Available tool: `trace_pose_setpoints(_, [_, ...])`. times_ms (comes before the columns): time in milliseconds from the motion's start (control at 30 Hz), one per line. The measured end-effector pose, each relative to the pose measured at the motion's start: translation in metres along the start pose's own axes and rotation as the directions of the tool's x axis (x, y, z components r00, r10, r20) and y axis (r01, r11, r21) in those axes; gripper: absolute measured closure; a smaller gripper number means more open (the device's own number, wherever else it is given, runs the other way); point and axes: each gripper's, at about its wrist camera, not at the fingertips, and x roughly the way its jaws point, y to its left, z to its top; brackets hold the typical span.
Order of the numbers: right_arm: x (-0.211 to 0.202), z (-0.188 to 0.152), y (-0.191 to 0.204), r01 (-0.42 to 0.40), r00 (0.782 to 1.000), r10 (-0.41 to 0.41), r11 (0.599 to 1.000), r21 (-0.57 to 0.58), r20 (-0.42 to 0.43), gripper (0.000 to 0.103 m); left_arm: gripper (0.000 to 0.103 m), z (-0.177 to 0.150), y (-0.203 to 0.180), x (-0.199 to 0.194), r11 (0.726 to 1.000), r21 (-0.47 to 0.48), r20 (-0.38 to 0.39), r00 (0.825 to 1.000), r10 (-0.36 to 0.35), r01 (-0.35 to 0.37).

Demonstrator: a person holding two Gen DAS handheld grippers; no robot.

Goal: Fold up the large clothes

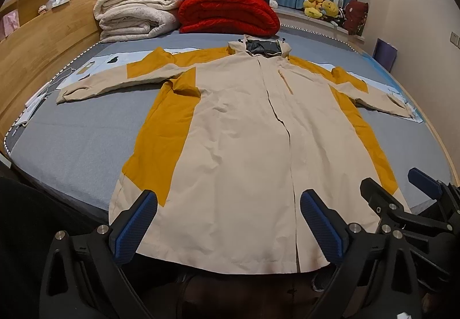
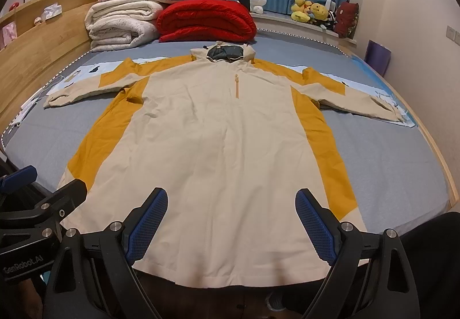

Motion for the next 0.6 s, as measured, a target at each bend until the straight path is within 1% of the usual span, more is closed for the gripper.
trace_pose_setpoints(133, [-0.002,0.007,-0.004,0.001,1.0,-0.001,1.0,0.01,-0.003,0.013,0.01,0.008,0.001,-0.002,1.0,-0.001,0.015,1.0,0.004,-0.004])
trace_pose_setpoints(200, [-0.004,0.016,-0.007,-0.006,1.0,0.006,1.0,0.013,0.002,0.015,0.016,0.015,0.002,-0.003,1.0,-0.009,0.022,1.0,0.003,-0.003])
trace_pose_setpoints(233, [-0.004,0.02,-0.009,-0.008,1.0,0.008,1.0,0.011,0.006,0.017,0.017,0.02,0.004,-0.003,1.0,-0.015,0.028,1.0,0.006,-0.006])
trace_pose_setpoints(267, [-0.003,0.026,-0.011,-0.013,1.0,0.013,1.0,0.011,0.007,0.021,0.021,0.025,0.005,-0.003,1.0,-0.016,0.031,0.999,0.012,-0.012])
trace_pose_setpoints(300, [-0.001,0.034,-0.013,-0.019,1.0,0.019,1.0,0.013,0.006,0.023,0.027,0.033,0.006,-0.002,1.0,-0.018,0.034,0.999,0.014,-0.013])
trace_pose_setpoints(367, [0.004,0.049,-0.017,-0.024,1.0,0.024,1.0,0.02,0.001,0.03,0.033,0.046,0.01,-0.001,1.0,-0.027,0.045,0.999,0.015,-0.014])
trace_pose_setpoints(433, [0.012,0.066,-0.021,-0.029,1.0,0.029,0.999,0.029,0.0,0.033,0.042,0.063,0.014,0.003,0.999,-0.034,0.063,0.998,0.018,-0.016])
trace_pose_setpoints(533, [0.026,0.096,-0.027,-0.021,1.0,0.021,0.999,0.035,0.005,0.038,0.063,0.098,0.021,0.018,0.999,-0.038,0.083,0.996,0.022,-0.019])
trace_pose_setpoints(567, [0.032,0.107,-0.029,-0.019,1.0,0.019,0.999,0.037,0.008,0.04,0.066,0.107,0.024,0.022,0.999,-0.038,0.087,0.996,0.025,-0.022])
trace_pose_setpoints(600, [0.037,0.116,-0.031,-0.018,1.0,0.017,0.999,0.039,0.012,0.04,0.074,0.122,0.028,0.03,0.999,-0.039,0.094,0.995,0.028,-0.024])
